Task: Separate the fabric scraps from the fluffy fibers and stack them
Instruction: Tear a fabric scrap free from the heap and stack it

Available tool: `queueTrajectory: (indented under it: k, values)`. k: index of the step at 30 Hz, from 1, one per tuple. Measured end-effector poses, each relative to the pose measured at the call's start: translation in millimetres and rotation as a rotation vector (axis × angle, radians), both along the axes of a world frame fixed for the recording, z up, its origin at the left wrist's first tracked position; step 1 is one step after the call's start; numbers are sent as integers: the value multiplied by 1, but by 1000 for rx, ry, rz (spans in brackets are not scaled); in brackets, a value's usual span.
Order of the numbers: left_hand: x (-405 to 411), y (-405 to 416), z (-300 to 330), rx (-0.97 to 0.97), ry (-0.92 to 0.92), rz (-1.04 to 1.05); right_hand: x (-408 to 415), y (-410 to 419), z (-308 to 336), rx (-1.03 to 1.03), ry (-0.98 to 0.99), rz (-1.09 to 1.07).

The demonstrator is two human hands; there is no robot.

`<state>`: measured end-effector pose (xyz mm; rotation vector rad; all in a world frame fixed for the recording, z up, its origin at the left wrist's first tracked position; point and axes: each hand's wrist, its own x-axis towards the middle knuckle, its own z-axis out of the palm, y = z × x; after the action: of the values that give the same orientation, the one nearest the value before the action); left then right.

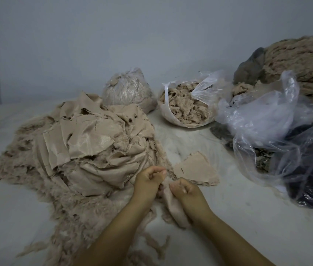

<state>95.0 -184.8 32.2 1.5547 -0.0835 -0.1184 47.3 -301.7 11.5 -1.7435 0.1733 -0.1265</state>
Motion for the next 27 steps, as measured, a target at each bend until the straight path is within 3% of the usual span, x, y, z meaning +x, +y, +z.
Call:
queueTrajectory:
  k: [2, 4, 7, 10, 17, 19, 21, 24, 27]
  values:
    - [-2, 2, 2, -62, 71, -26, 2, 0, 0, 95, -15, 4]
    - [-1, 3, 6, -163, 253, -45, 2, 1, 1, 155, -33, 27]
    - [-1, 9, 9, -145, 399, -155, -1, 1, 2, 197, -43, 62]
    - [-4, 9, 6, -91, 356, -207, -1, 2, 3, 242, -34, 78]
    - [1, 7, 3, -139, 303, -54, -4, 9, 5, 286, 18, 120]
    - [0, 8, 5, -201, 345, -70, -5, 10, 5, 375, 56, 130]
    - [-2, 9, 6, -141, 323, -155, -6, 12, 3, 417, 74, 156]
    - [-4, 9, 3, -20, 246, -182, -4, 10, -2, 351, 72, 146]
    - [-3, 9, 1, -41, 287, -160, -1, 7, -6, 295, 54, 113]
